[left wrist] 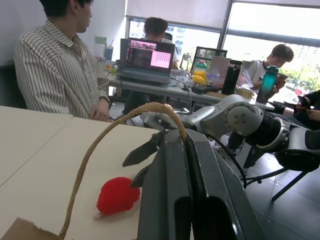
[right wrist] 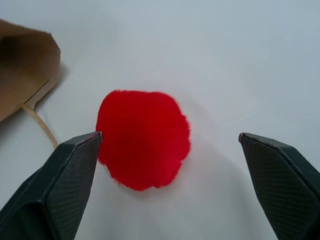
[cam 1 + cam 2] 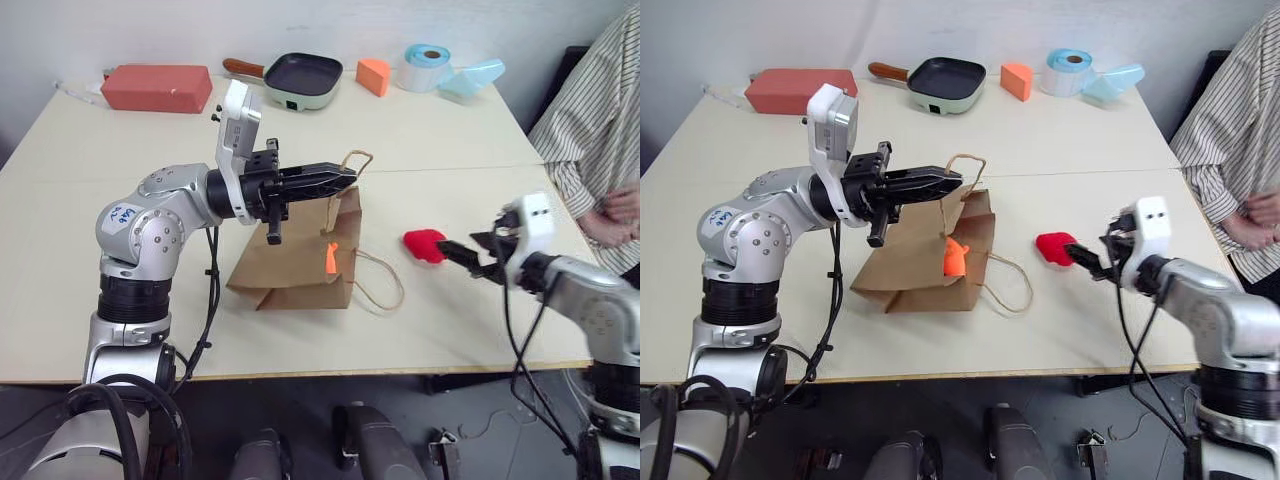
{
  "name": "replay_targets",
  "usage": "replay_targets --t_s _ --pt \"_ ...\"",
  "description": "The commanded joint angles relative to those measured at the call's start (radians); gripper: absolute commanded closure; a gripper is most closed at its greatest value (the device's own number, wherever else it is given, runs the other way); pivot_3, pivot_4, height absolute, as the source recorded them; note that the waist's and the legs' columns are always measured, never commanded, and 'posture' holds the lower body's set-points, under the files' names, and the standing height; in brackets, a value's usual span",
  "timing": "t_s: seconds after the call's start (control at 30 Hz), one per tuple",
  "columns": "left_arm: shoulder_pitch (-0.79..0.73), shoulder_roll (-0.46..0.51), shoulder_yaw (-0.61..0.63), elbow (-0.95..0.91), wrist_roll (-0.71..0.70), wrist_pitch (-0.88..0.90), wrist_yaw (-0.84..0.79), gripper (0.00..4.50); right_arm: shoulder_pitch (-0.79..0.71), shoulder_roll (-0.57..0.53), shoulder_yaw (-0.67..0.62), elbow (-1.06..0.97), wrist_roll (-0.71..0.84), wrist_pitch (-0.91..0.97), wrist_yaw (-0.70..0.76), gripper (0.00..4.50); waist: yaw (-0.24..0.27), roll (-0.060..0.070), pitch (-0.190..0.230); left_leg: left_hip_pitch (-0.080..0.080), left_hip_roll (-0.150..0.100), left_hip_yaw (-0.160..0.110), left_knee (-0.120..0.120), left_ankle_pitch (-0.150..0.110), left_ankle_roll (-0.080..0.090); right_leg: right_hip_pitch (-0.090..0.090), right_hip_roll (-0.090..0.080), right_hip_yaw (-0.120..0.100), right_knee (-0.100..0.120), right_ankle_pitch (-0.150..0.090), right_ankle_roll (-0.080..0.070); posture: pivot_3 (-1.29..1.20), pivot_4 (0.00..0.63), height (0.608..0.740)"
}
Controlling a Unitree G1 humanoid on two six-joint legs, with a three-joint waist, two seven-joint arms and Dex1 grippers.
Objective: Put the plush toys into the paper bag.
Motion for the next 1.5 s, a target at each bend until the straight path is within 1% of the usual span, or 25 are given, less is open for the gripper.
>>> replay_targets --t_s 0.03,0.1,0.27,0.33,0.4,0.47,0.5,0.53,0.57,0.6,0.67,0.77,0.83,0.97,1.1,1.17,1.2,1.27,1.37,1.43,1.5 --pt "-0.017 0.008 0.013 -0.018 -0.003 -0.018 -0.008 4.50 -0.020 0.031 0.055 0.065 -0.082 -0.092 0.000 0.20 0.000 0.000 0.000 0.000 0.000 0.000 0.000 0.000 0.000 0.000 0.000 0.000 0.000 0.000 0.000 0.00 0.150 0.740" --pt "-0.025 0.007 0.013 -0.011 -0.003 -0.018 -0.009 4.50 -0.030 0.067 0.039 0.067 -0.063 -0.101 0.007 0.66 0.001 0.000 0.000 0.000 0.000 0.000 0.000 0.000 0.000 0.001 0.000 0.000 0.000 0.000 0.000 0.00 0.150 0.740" --pt "-0.023 0.009 0.014 -0.009 0.001 -0.023 -0.009 4.50 -0.011 0.068 0.003 -0.012 -0.010 -0.071 0.050 2.37 0.004 0.000 0.000 0.000 0.000 0.000 0.001 0.000 0.000 0.000 -0.001 0.000 0.000 0.000 0.000 0.00 0.150 0.740" --pt "-0.019 0.009 0.015 -0.014 0.000 -0.023 -0.007 4.50 -0.019 0.079 -0.032 -0.061 0.053 -0.044 0.067 2.97 0.005 0.000 0.000 0.000 0.000 0.000 0.001 0.000 0.000 0.000 -0.001 0.000 0.000 0.000 0.000 0.00 0.150 0.740" --pt "-0.016 0.009 0.016 -0.019 -0.001 -0.023 -0.003 4.50 -0.051 0.102 -0.069 -0.121 0.149 0.005 0.076 3.54 0.006 0.000 0.000 0.000 0.000 0.000 0.001 0.000 0.000 0.000 -0.001 0.000 0.000 0.000 0.000 0.00 0.150 0.740" --pt "-0.015 0.007 0.018 -0.020 -0.001 -0.024 0.001 4.50 -0.095 0.137 -0.087 -0.187 0.269 0.056 0.086 3.87 0.003 0.000 0.000 0.000 0.000 0.000 0.001 0.000 0.000 0.000 -0.001 0.000 0.000 0.000 0.000 0.00 0.150 0.740" --pt "-0.017 0.003 0.021 -0.019 -0.004 -0.023 0.006 4.50 -0.116 0.148 -0.080 -0.211 0.320 0.101 0.083 3.95 0.001 0.000 0.000 0.000 0.000 0.000 0.001 0.000 0.000 0.000 -0.001 0.000 0.001 0.000 0.000 0.00 0.150 0.740" --pt "-0.021 -0.003 0.025 -0.018 -0.011 -0.019 0.012 4.50 -0.129 0.144 -0.042 -0.237 0.327 0.126 0.092 4.03 0.000 0.000 0.000 0.000 0.000 0.000 0.001 0.000 0.000 0.000 -0.001 0.000 0.001 0.000 0.000 0.00 0.150 0.740" --pt "-0.030 -0.013 0.030 -0.015 -0.019 -0.015 0.019 4.50 -0.139 0.127 0.033 -0.263 0.291 0.127 0.112 4.06 0.001 0.000 0.000 0.000 0.000 0.000 0.001 0.000 0.000 0.000 -0.001 0.000 0.001 0.000 0.000 0.00 0.150 0.740" --pt "-0.039 -0.023 0.034 -0.015 -0.029 -0.011 0.025 4.50 -0.152 0.116 0.107 -0.277 0.247 0.116 0.125 4.07 0.001 -0.001 0.000 0.000 0.000 -0.001 0.001 0.000 0.000 0.000 -0.001 -0.001 0.001 0.000 0.000 0.00 0.150 0.740" --pt "-0.061 -0.043 0.042 -0.014 -0.049 -0.002 0.037 4.50 -0.191 0.151 0.199 -0.230 0.174 0.091 0.100 4.07 0.003 -0.001 -0.001 0.000 0.000 -0.001 0.001 0.000 0.000 0.001 -0.001 -0.001 -0.001 0.000 0.000 0.00 0.150 0.740" --pt "-0.079 -0.059 0.049 -0.013 -0.062 0.007 0.049 4.50 -0.222 0.178 0.271 -0.172 0.095 0.044 0.094 4.07 0.010 -0.001 -0.001 -0.001 0.000 -0.001 0.001 0.000 0.001 0.000 -0.001 -0.001 0.000 0.000 0.000 0.00 0.150 0.740" --pt "-0.088 -0.071 0.047 -0.017 -0.069 0.010 0.054 4.50 -0.259 0.206 0.357 -0.130 0.041 -0.001 0.135 4.07 0.012 -0.001 -0.001 -0.001 0.000 -0.001 0.001 0.000 0.001 0.000 -0.001 -0.001 -0.001 0.000 0.000 0.00 0.150 0.740" --pt "-0.064 -0.080 0.034 -0.021 -0.061 0.004 0.052 4.50 -0.371 0.295 0.419 -0.022 -0.016 -0.065 0.186 4.07 0.003 -0.001 -0.001 -0.001 0.000 -0.001 0.001 0.000 0.001 -0.001 -0.001 -0.001 0.000 0.000 0.000 0.00 0.150 0.740" --pt "-0.047 -0.083 0.025 -0.024 -0.049 -0.006 0.050 4.50 -0.426 0.324 0.447 0.078 -0.089 -0.134 0.219 4.07 0.001 -0.001 -0.001 -0.001 0.000 -0.002 0.002 0.000 0.001 0.000 -0.002 -0.002 0.000 0.000 0.000 0.00 0.150 0.740" --pt "-0.042 -0.078 0.028 -0.020 -0.043 -0.009 0.052 4.50 -0.436 0.314 0.445 0.098 -0.106 -0.137 0.239 3.35 0.001 -0.001 -0.001 -0.001 0.000 -0.002 0.002 0.000 0.001 0.000 -0.002 -0.003 0.000 0.000 0.000 0.00 0.150 0.740" --pt "-0.040 -0.074 0.029 -0.018 -0.041 -0.010 0.052 4.50 -0.437 0.308 0.435 0.092 -0.104 -0.130 0.248 3.11 0.002 -0.001 -0.001 -0.002 0.000 -0.002 0.002 0.000 0.001 0.000 -0.002 -0.003 0.000 0.000 0.000 0.00 0.150 0.740" --pt "-0.035 -0.065 0.034 -0.013 -0.035 -0.014 0.055 4.50 -0.433 0.297 0.388 0.054 -0.073 -0.090 0.252 2.41 0.003 -0.001 -0.001 -0.002 0.000 -0.003 0.002 0.000 0.001 -0.001 -0.002 -0.003 -0.001 0.000 0.000 0.00 0.150 0.740" --pt "-0.020 -0.050 0.042 -0.017 -0.031 -0.017 0.057 4.50 -0.393 0.253 0.286 -0.069 0.011 0.008 0.239 1.35 0.002 -0.001 -0.001 -0.003 0.000 -0.003 0.002 0.000 0.001 -0.001 -0.002 -0.003 0.000 0.000 0.000 0.00 0.150 0.740" --pt "-0.013 -0.045 0.047 -0.024 -0.034 -0.016 0.064 4.50 -0.341 0.205 0.203 -0.183 0.093 0.083 0.238 0.70 0.005 -0.001 -0.001 -0.003 0.000 -0.003 0.001 0.000 0.001 -0.001 -0.002 -0.004 0.000 0.000 0.000 0.00 0.150 0.740" --pt "-0.008 -0.042 0.049 -0.030 -0.037 -0.014 0.071 4.50 -0.284 0.157 0.112 -0.280 0.169 0.156 0.219 0.70 0.011 -0.001 -0.001 -0.003 0.000 -0.004 0.001 0.000 0.001 0.000 -0.003 -0.005 -0.001 0.000 0.000 0.00 0.150 0.740"
